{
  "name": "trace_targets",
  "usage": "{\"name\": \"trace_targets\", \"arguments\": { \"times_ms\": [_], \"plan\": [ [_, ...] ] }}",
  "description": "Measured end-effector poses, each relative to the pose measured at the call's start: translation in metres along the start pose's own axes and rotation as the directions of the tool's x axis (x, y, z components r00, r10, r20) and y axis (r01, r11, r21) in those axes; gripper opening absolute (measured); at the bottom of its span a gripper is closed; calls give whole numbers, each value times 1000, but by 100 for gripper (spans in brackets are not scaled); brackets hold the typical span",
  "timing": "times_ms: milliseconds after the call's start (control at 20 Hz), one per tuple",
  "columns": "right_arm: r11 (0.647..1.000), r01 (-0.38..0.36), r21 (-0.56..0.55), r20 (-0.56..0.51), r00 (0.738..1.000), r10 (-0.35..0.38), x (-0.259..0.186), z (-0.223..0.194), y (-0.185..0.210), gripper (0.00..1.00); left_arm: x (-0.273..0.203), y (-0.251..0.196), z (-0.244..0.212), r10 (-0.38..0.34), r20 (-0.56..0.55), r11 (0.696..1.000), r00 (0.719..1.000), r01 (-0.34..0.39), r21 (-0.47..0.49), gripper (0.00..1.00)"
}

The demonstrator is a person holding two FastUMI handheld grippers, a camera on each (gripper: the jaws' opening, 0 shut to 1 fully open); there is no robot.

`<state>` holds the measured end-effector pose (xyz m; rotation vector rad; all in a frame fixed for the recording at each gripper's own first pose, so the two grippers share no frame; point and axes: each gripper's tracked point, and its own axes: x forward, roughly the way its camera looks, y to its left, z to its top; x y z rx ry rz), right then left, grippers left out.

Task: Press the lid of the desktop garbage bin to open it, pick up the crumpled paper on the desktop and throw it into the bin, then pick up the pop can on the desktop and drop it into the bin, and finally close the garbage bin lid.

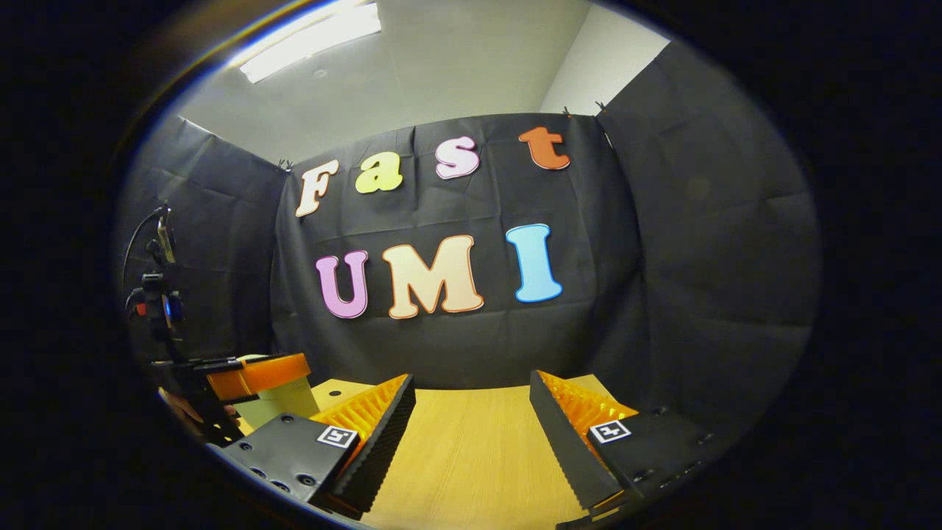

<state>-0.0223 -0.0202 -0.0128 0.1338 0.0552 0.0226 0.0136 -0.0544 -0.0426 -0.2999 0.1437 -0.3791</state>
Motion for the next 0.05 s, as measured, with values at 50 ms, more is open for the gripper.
{"name": "trace_targets", "arguments": {
  "times_ms": [50],
  "plan": [
    [1000,4,-1,14,1000,-4,-3,4,-4,98,1,-6,1,-17,6,1000,1000,17,-19,94]
  ]
}}
